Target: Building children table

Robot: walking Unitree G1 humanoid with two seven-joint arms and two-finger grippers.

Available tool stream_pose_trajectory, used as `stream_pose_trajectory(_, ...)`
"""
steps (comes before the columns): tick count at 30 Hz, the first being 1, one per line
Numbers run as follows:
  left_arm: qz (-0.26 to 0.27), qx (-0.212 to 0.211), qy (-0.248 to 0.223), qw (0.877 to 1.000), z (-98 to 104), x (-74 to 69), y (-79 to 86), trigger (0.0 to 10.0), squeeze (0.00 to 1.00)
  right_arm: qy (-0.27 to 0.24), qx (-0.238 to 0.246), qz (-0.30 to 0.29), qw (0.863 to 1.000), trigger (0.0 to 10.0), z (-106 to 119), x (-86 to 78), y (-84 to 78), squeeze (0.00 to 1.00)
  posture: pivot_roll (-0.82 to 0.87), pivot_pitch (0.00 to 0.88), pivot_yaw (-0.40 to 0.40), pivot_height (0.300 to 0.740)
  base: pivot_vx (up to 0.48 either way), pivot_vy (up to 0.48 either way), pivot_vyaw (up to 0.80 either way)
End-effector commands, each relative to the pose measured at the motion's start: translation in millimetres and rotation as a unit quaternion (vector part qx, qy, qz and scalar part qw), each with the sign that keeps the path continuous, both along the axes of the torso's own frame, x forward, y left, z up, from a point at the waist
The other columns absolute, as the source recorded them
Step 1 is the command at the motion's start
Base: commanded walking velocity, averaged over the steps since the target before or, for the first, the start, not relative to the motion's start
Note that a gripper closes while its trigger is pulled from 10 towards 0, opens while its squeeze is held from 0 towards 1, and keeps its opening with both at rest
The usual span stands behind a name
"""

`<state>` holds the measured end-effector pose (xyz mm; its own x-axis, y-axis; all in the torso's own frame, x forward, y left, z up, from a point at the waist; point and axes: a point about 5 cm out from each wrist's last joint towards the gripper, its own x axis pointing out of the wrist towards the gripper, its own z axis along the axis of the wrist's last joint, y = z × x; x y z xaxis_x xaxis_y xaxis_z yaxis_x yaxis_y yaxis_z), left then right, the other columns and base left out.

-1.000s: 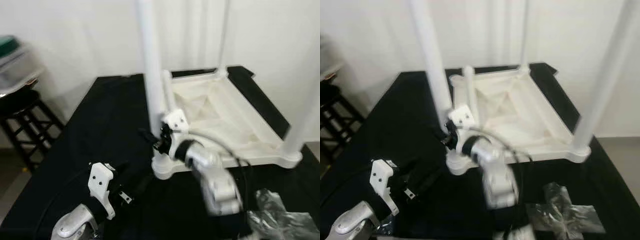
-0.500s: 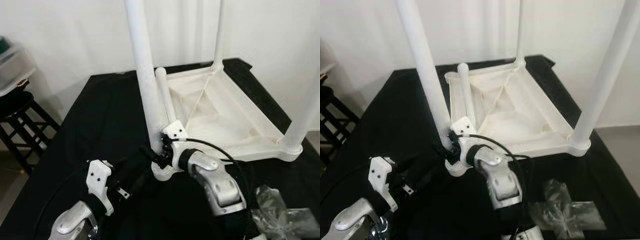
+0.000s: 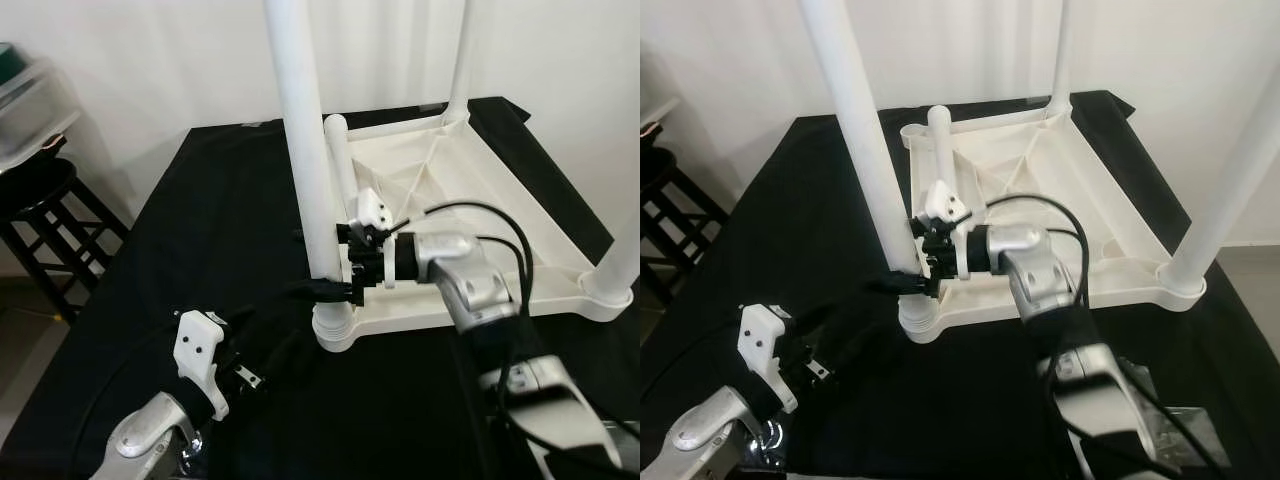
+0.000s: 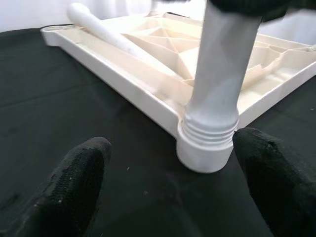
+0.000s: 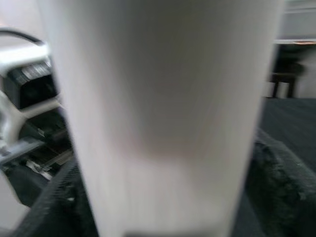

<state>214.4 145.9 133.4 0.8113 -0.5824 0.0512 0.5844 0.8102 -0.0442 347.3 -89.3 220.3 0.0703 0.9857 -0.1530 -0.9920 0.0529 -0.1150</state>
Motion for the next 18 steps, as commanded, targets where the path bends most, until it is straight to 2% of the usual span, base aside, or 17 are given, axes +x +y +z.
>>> stream_pose_trajectory(1,0.006,0.007,0.002,1.000,-2.3,-0.6,3.3,10.0,0.00,0.006,0.012,0.013,1.000,2.4,0.4,-0.2,2.1,0.00,0.00,0.044,0.110,0.740,0.000,0.000,0.00)
stream_pose_trajectory(2,0.008,0.009,0.002,1.000,-2.5,-1.1,3.5,10.0,0.00,0.010,0.008,0.021,1.000,0.6,1.8,2.0,2.5,0.00,0.00,0.044,0.110,0.740,0.000,0.000,0.00)
stream_pose_trajectory(3,0.013,0.014,0.001,1.000,-2.9,-2.4,4.4,10.0,0.00,0.012,-0.001,0.030,0.999,0.0,1.9,3.1,1.9,0.00,0.00,0.042,0.106,0.740,0.000,0.000,0.00)
stream_pose_trajectory(10,0.031,0.029,-0.002,0.999,-4.1,-8.9,8.2,10.0,0.00,0.018,-0.018,0.049,0.998,0.0,-1.7,5.8,-5.1,0.00,0.00,0.047,0.103,0.740,0.000,0.000,0.00)
stream_pose_trajectory(14,0.037,0.033,0.002,0.999,-5.2,-13.0,9.6,10.0,0.00,0.006,-0.041,0.020,0.999,0.0,-12.9,5.1,-14.8,0.00,-0.01,0.058,0.097,0.740,0.000,0.000,0.00)
stream_pose_trajectory(15,0.042,0.032,0.001,0.999,-4.3,-15.8,11.0,10.0,0.00,0.026,-0.024,-0.102,0.994,0.0,-27.5,-12.2,-21.4,0.00,-0.03,0.086,0.083,0.740,0.000,0.000,0.00)
stream_pose_trajectory(16,0.042,0.032,0.001,0.999,-4.3,-15.8,11.0,10.0,0.00,0.026,-0.024,-0.102,0.994,0.0,-27.5,-12.2,-21.4,0.00,-0.03,0.086,0.083,0.740,0.000,0.000,0.00)
stream_pose_trajectory(17,0.045,0.032,-0.001,0.998,-3.0,-16.0,12.5,10.0,0.00,0.017,-0.034,-0.207,0.978,0.0,-39.4,-19.7,-16.4,0.00,-0.02,0.097,0.092,0.740,0.000,0.000,0.00)
stream_pose_trajectory(18,0.045,0.032,-0.001,0.998,-3.0,-16.0,12.5,10.0,0.00,0.017,-0.034,-0.207,0.978,0.0,-39.4,-19.7,-16.4,0.00,-0.02,0.097,0.092,0.740,0.000,0.000,0.00)
